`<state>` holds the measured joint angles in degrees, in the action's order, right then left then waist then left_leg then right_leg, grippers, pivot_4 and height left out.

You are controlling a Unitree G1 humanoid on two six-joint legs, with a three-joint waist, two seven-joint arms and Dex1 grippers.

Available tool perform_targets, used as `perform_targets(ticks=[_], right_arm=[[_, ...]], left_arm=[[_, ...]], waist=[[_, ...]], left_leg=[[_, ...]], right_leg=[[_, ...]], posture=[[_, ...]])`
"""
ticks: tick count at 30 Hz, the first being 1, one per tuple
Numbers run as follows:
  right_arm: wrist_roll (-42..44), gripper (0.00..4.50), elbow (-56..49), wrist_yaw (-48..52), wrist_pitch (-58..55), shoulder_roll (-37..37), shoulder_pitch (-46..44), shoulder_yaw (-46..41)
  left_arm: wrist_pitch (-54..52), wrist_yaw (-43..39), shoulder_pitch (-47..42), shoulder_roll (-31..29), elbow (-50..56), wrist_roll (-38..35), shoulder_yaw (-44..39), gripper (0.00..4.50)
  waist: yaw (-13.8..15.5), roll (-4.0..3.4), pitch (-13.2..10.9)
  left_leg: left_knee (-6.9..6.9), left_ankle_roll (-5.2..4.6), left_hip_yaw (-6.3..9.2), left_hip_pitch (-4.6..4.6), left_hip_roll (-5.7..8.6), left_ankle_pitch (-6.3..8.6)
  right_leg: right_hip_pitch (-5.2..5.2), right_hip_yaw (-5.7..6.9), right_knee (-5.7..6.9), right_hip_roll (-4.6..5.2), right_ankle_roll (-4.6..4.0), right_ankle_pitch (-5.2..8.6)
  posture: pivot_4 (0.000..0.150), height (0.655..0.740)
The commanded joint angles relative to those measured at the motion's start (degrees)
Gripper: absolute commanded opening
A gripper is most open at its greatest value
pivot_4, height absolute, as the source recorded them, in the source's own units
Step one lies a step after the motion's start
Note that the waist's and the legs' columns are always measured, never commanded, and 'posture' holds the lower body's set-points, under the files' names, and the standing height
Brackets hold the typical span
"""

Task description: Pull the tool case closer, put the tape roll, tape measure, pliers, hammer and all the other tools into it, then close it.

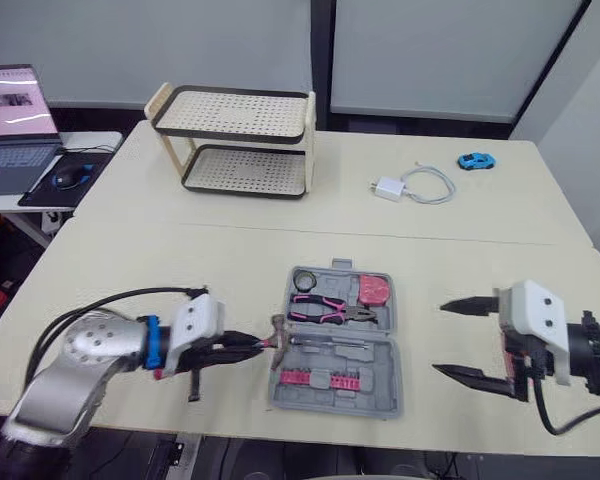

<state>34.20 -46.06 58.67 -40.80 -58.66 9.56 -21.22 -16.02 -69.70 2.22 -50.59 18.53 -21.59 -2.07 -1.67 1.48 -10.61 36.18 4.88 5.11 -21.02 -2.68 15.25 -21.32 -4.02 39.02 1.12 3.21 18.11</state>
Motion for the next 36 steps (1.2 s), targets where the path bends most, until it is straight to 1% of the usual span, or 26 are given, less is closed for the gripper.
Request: perform_targets(ticks=[1, 5, 8, 11, 13, 19, 23, 28, 32, 36], right_arm=[[0.19, 4.50, -2.95, 2.95, 0.13, -2.03, 4.35, -5.96], [-0.73, 4.50, -4.22, 3.75, 0.85, -2.16, 8.82, -8.43], [-0.43, 4.50, -5.73, 2.91, -0.12, -1.68, 10.52, -9.02], [-1.10, 4.50, -6.63, 2.84, -0.86, -1.72, 12.65, -9.79], [-1.18, 4.50, -7.10, 2.60, -1.46, -1.74, 13.60, -10.22], [-2.74, 4.50, -7.06, 2.06, -1.38, -2.34, 14.85, -9.45], [-3.00, 4.50, -6.77, 1.80, -1.75, -2.67, 14.15, -8.79], [-3.40, 4.50, -6.68, 1.47, -2.05, -2.70, 13.31, -7.93], [-3.21, 4.50, -6.88, 0.82, -2.52, -2.63, 12.49, -7.13], [-3.10, 4.50, -6.92, 0.52, -2.84, -2.65, 11.97, -6.70]], left_arm=[[-1.33, 0.08, -5.33, 0.28, 4.52, 1.67, 5.49, 0.08], [-4.06, 1.23, -11.50, 2.45, 5.90, 4.55, 12.96, 0.08], [-7.26, 3.42, -16.57, 6.92, 7.03, 8.45, 20.60, 0.08], [-11.46, 5.26, -20.11, 10.36, 7.43, 11.45, 26.33, 0.08], [-12.54, 6.25, -21.79, 11.82, 6.88, 13.27, 28.69, 0.08], [-20.38, 10.17, -27.81, 18.65, 4.24, 18.74, 37.52, 0.08], [-23.63, 11.83, -29.29, 21.66, 3.27, 20.35, 40.86, 0.08], [-24.11, 12.56, -31.80, 23.44, 0.43, 22.54, 43.54, 0.08], [-25.58, 13.18, -34.11, 25.57, -2.63, 22.87, 43.54, 0.08], [-26.40, 12.05, -36.23, 26.55, -4.41, 22.38, 43.43, 0.08]], waist=[[0.19, 0.00, 0.00], [0.13, 0.00, 0.00], [0.10, 0.01, 0.00], [0.02, 0.01, 0.00], [-0.08, 0.00, 0.00], [-0.02, 0.00, 0.01], [-0.03, 0.00, 0.01], [0.00, 0.00, 0.01], [0.03, 0.00, 0.01], [0.03, 0.00, 0.01]], left_leg=[[0.02, 0.00, 0.02, 0.01, 0.00, 0.00], [0.14, -0.01, 0.01, 0.04, 0.01, -0.01], [0.25, -0.01, -0.01, 0.01, 0.03, 0.00], [0.48, -0.03, 0.03, -0.08, 0.03, 0.01], [0.58, -0.04, 0.03, -0.15, 0.03, 0.01], [0.78, -0.04, 0.06, -0.30, 0.08, 0.01], [0.80, -0.04, 0.06, -0.35, 0.09, 0.01], [0.80, -0.04, 0.09, -0.35, 0.09, 0.01], [0.80, -0.04, 0.09, -0.37, 0.11, 0.01], [0.81, -0.04, 0.12, -0.43, 0.12, 0.01]], right_leg=[[0.03, 0.01, 0.00, -0.02, 0.00, 0.00], [0.13, -0.03, -0.03, -0.04, 0.05, -0.01], [0.15, -0.07, -0.03, -0.04, 0.10, -0.05], [0.16, -0.07, -0.02, -0.06, 0.13, -0.06], [0.14, -0.08, -0.01, -0.07, 0.14, -0.07], [0.15, -0.09, -0.03, -0.07, 0.28, -0.15], [0.12, -0.10, -0.05, -0.06, 0.29, -0.15], [0.12, -0.08, -0.05, -0.06, 0.29, -0.16], [0.11, -0.08, -0.06, -0.06, 0.30, -0.15], [0.08, -0.07, -0.07, -0.05, 0.30, -0.16]], posture=[[0.150, 0.7350], [0.150, 0.7350], [0.150, 0.7350], [0.150, 0.7350], [0.150, 0.7350], [0.150, 0.7350], [0.150, 0.7350], [0.150, 0.7350], [0.150, 0.7350], [0.150, 0.7350]])
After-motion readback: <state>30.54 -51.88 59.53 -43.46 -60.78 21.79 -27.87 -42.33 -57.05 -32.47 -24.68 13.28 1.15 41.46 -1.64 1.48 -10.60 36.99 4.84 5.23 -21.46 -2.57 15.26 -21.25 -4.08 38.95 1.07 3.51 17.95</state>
